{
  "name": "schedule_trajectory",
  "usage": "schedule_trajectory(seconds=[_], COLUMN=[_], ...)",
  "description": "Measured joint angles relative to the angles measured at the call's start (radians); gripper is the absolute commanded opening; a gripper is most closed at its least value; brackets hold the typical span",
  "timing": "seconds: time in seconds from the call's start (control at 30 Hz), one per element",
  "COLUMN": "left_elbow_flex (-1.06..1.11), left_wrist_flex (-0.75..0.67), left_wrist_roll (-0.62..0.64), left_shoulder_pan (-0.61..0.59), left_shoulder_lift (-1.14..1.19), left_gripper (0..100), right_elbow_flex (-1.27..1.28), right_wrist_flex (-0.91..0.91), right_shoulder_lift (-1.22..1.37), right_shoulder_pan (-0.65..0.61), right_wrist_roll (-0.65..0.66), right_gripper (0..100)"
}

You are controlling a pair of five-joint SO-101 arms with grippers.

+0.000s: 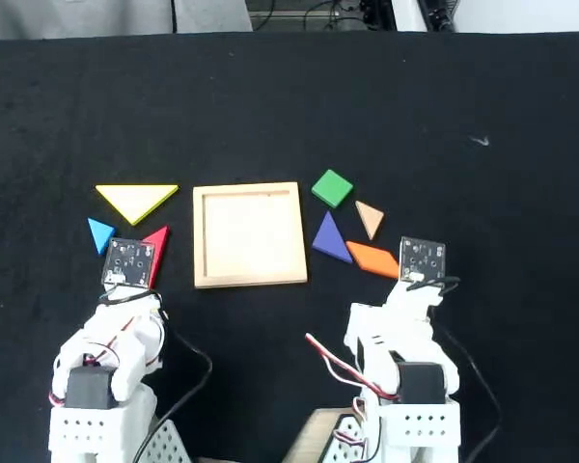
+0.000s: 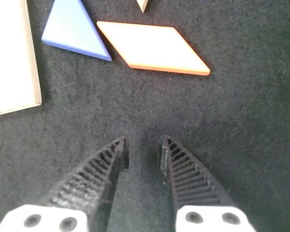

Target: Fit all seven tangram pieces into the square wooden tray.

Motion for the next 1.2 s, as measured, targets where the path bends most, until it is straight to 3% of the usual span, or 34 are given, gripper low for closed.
schedule_trajectory(seconds=[0.13,0.23,0.33,0.43,0.53,0.77,1.0,1.2], left_elbow_flex=[-0.198,-0.476,-0.669,-0.689,-0.690,-0.692,-0.723,-0.976], left_wrist_flex=[0.002,0.031,0.051,0.100,0.110,-0.115,-0.132,-0.054], left_wrist_roll=[0.003,0.002,-0.048,-0.192,-0.242,-0.241,-0.186,-0.160], left_shoulder_pan=[-0.086,-0.173,-0.186,-0.183,-0.221,-0.275,-0.278,-0.264], left_shoulder_lift=[-0.002,-0.003,-0.006,-0.006,-0.006,-0.006,0.127,0.470], left_gripper=[3,3,10,12,12,12,12,12], right_elbow_flex=[0.000,0.000,0.000,0.000,0.000,0.000,0.000,-0.097], right_wrist_flex=[-0.057,-0.226,-0.422,-0.539,-0.585,-0.654,-0.669,-0.582], right_shoulder_lift=[0.000,0.000,0.000,0.000,0.000,0.000,0.000,0.000], right_shoulder_pan=[0.000,0.000,0.000,0.000,0.002,0.114,0.133,0.044], right_wrist_roll=[0.000,0.000,0.000,0.000,0.000,0.218,0.307,0.339], right_gripper=[12.3,12.4,12.4,12.5,12.5,12.4,12.3,12.3])
